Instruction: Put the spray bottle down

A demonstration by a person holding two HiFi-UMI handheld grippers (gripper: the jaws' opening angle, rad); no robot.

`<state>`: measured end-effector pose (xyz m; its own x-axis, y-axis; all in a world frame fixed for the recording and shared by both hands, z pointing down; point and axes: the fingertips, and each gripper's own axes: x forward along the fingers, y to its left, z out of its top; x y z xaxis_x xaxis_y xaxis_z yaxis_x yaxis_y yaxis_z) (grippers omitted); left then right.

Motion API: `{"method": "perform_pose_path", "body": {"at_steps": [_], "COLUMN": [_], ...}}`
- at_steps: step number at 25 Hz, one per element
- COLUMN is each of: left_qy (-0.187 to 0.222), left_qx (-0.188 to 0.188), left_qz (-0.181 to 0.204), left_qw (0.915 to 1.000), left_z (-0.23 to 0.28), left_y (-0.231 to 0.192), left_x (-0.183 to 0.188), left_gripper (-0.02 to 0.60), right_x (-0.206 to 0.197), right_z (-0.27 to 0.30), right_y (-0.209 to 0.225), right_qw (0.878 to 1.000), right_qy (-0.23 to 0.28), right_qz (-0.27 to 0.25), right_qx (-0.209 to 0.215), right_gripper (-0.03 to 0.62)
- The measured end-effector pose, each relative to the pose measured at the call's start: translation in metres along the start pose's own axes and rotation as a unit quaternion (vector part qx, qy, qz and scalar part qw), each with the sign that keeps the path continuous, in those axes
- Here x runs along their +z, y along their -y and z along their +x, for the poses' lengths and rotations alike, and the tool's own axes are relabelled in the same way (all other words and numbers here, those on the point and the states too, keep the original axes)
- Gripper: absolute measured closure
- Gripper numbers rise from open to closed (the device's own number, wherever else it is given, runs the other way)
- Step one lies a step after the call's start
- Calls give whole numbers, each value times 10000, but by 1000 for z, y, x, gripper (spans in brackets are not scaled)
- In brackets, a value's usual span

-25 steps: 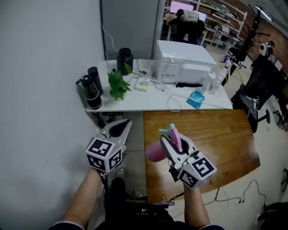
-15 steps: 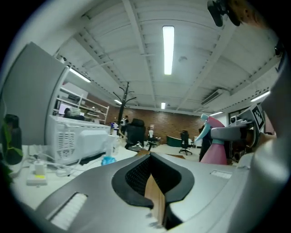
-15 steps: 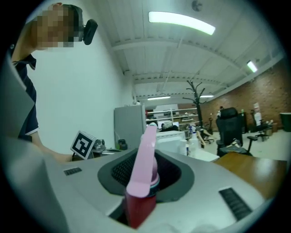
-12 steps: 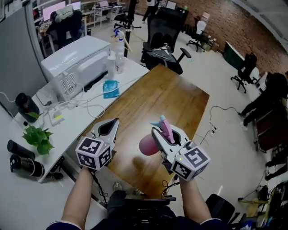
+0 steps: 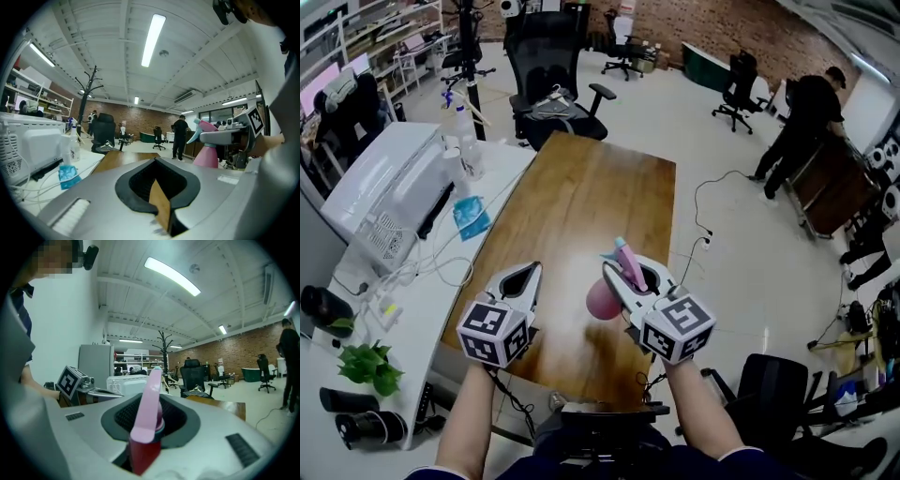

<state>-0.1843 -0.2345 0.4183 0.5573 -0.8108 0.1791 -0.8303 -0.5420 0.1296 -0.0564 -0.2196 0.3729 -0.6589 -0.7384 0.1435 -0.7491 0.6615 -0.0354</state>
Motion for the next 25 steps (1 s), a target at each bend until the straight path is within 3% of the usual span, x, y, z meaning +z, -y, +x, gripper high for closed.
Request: {"method": "perform_pose_path", "body": {"at_steps": [15, 25], "left_qy": [-446, -648], "left_qx": [300, 311], "left_qz": [-45, -34], "left_qw": [9985, 9974], "left_z": [1, 0], "left_y": [-35, -44], "left_x": [-51, -68], "left_gripper": [574, 574], "right_x": [-64, -113], "right_z": [100, 153], "right_y": [-6, -16], "right_qw": [9984, 9964], "right_qy": [-297, -523], "right_qz": [-443, -623], "right_qx": [172, 253], "right_gripper": [476, 476]}}
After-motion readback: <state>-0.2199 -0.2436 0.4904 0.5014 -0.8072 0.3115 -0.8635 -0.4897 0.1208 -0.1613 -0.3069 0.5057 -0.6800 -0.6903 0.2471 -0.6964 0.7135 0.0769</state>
